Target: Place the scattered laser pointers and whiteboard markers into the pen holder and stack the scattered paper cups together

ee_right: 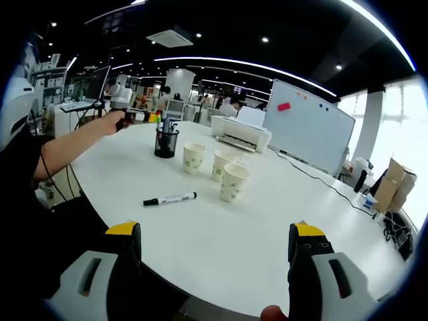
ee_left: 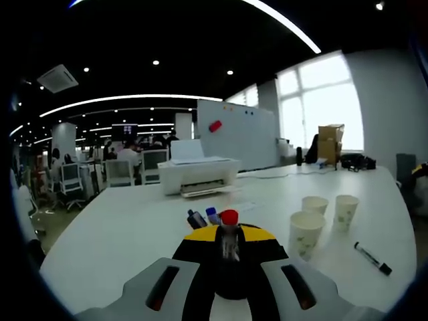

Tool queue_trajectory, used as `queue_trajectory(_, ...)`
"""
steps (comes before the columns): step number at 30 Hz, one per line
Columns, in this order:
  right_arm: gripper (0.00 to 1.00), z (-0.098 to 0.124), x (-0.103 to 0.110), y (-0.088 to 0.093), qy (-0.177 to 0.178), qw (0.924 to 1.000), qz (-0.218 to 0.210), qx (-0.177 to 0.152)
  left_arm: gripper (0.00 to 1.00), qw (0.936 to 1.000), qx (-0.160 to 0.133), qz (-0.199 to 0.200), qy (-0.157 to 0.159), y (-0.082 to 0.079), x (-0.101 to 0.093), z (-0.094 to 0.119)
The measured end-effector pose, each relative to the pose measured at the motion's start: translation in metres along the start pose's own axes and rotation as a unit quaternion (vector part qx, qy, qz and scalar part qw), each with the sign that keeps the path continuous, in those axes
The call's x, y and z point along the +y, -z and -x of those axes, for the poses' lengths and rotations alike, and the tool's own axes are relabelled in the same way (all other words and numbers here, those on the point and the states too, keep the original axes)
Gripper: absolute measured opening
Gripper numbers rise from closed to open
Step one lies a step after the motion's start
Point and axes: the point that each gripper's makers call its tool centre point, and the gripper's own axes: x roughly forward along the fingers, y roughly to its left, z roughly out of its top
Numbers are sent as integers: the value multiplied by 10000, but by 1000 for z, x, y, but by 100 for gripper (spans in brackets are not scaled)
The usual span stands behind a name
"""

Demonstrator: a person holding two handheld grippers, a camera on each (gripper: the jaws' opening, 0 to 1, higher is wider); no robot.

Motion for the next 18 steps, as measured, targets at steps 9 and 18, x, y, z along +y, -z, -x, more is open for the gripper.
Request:
queue_trajectory(9,86,-1,1,2,-20,10000,-13,8,15,10000,71,36,-31,8,2,3)
queue_trajectory(18,86,-2,3,1,-29,10000,0,15,16,9999,91,54,-99,10,6,4)
